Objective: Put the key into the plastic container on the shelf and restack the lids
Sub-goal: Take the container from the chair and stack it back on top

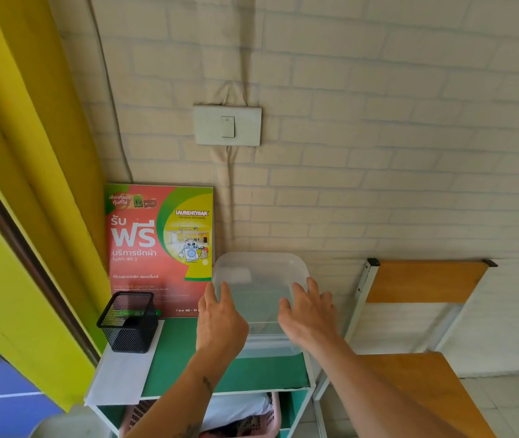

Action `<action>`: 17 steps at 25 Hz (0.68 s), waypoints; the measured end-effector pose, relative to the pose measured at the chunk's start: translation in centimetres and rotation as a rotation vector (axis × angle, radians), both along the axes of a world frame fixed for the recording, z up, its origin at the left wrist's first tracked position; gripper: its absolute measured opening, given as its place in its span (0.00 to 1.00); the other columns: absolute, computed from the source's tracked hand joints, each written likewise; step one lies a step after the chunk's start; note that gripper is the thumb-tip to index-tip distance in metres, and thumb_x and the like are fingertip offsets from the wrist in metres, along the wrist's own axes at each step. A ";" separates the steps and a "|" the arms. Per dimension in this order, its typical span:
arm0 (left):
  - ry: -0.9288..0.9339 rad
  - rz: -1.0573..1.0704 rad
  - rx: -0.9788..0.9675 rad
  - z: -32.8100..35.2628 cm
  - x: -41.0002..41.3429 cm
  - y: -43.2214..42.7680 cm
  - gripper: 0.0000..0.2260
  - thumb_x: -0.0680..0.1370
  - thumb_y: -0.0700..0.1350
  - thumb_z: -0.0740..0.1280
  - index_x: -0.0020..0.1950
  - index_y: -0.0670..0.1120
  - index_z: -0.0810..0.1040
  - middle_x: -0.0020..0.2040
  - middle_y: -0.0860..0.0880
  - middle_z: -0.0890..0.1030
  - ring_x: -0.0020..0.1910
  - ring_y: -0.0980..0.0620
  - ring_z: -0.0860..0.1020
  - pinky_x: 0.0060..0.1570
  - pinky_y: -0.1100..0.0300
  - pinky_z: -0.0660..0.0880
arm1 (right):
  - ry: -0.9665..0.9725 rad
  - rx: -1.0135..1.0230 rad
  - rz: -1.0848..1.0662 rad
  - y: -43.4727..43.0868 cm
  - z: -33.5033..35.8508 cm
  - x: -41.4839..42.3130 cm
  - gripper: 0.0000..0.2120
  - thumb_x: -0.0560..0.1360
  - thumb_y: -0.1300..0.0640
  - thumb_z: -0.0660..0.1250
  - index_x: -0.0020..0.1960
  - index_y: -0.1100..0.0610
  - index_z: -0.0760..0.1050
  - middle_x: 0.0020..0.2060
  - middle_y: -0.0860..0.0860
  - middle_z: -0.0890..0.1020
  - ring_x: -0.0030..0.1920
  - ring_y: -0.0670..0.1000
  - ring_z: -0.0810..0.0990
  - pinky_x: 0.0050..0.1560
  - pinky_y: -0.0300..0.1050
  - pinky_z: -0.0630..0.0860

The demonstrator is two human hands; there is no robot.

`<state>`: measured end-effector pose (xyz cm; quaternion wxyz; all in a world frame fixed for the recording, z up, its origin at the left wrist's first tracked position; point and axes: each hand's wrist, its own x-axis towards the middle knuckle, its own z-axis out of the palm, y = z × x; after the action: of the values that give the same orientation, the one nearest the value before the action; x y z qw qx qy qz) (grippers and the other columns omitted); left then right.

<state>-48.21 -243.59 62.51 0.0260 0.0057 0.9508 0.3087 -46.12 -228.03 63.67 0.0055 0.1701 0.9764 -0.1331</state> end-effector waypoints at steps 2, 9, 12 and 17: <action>-0.001 -0.013 0.000 0.0 0.0 -0.2 0.31 0.76 0.34 0.55 0.79 0.44 0.51 0.79 0.40 0.51 0.77 0.40 0.52 0.74 0.47 0.58 | -0.016 0.004 0.005 -0.1 -0.1 0.1 0.23 0.78 0.43 0.50 0.69 0.52 0.65 0.75 0.54 0.59 0.64 0.61 0.67 0.62 0.57 0.68; -0.068 -0.072 -0.101 0.1 -0.1 -0.8 0.31 0.77 0.38 0.56 0.79 0.43 0.49 0.79 0.39 0.50 0.77 0.40 0.54 0.75 0.49 0.57 | -0.059 0.040 0.062 0.2 -0.4 0.6 0.27 0.79 0.43 0.51 0.76 0.51 0.56 0.77 0.54 0.54 0.65 0.61 0.65 0.64 0.56 0.68; -0.098 -0.075 -0.152 0.7 0.0 -0.6 0.31 0.76 0.39 0.58 0.78 0.43 0.52 0.78 0.39 0.54 0.74 0.40 0.59 0.71 0.48 0.64 | -0.071 0.030 0.081 0.5 -0.2 0.4 0.27 0.79 0.43 0.51 0.76 0.51 0.57 0.77 0.54 0.55 0.66 0.61 0.64 0.64 0.57 0.67; 0.189 -0.169 -0.249 1.7 -1.2 -0.6 0.24 0.75 0.44 0.60 0.72 0.43 0.65 0.75 0.42 0.60 0.71 0.41 0.63 0.67 0.48 0.68 | -0.017 0.041 0.117 1.6 0.6 -0.6 0.27 0.80 0.44 0.52 0.76 0.53 0.59 0.77 0.54 0.57 0.71 0.61 0.61 0.68 0.58 0.63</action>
<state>-49.44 -244.15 64.22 -0.0372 0.1114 0.9760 0.1832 -46.73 -226.46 64.23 0.0182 0.1141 0.9871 -0.1110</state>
